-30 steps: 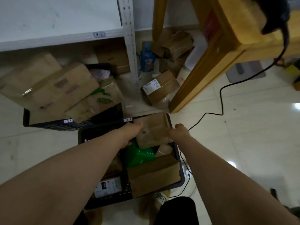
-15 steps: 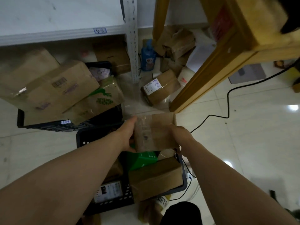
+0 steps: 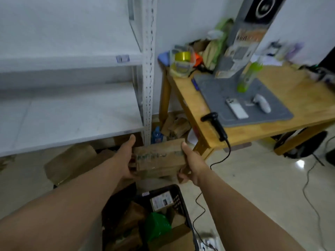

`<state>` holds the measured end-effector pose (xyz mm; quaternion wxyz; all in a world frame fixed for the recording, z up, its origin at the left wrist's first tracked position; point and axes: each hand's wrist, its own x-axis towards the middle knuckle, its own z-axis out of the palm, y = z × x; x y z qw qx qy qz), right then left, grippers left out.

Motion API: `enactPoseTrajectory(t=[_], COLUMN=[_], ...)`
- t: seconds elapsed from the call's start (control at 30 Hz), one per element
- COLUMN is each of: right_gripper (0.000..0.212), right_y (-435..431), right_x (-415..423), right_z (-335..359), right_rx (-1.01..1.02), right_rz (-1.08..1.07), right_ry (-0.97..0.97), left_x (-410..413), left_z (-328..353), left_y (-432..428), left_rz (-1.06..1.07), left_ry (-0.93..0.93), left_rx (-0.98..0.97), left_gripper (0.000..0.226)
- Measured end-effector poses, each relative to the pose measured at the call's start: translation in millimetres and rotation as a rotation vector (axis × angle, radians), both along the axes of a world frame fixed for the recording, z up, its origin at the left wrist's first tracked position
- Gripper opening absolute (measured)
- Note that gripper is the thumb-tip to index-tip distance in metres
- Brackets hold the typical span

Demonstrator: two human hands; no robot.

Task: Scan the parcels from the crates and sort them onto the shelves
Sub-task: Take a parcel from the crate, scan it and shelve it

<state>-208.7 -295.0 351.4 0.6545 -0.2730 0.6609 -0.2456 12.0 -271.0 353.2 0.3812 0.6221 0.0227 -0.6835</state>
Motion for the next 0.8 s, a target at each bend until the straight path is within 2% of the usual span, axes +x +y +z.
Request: enactPoseTrajectory(t=[0.1,0.2,0.3,0.4,0.57,0.7,0.8], right_gripper=[0.051,0.046,0.045,0.054,0.049,0.052,0.059], right_y=[-3.1,-4.0,2.9,5.8,-0.6,-12.4,-20.8], right_x=[7.5,15.0,29.5,39.4,41.0,39.0,40.5], right_z=[72.4,133.6,187.0,222.1,248.9,258.1,265.9], right_rx=[-0.164,-0.308,-0.375,-0.418,-0.492,-0.581,-0.633], right_rz=[0.058,0.099,0.071,0.083,0.220,0.282,0.308], right_ry=[-0.076,-0.055,-0.135,-0.147,-0.071,-0.158,-0.207], left_x=[10.9,23.6,32.6,40.6,55.7,53.4,52.7], left_z=[71.6,136.5,179.3,210.7,242.1,256.5,259.2], left_y=[2.0,13.7,24.6,30.6,34.0,35.2,30.4], left_rz=[-0.018,-0.059,-0.068,-0.004,-0.051,0.001,-0.015], left_ry=[0.002,-0.057,-0.107,-0.107,-0.164,-0.122,-0.117], left_rx=[-0.144,-0.285,-0.425,-0.551,-0.757,-0.784,-0.781], left_gripper=[0.064,0.030,0.009,0.019,0.049,0.032,0.027])
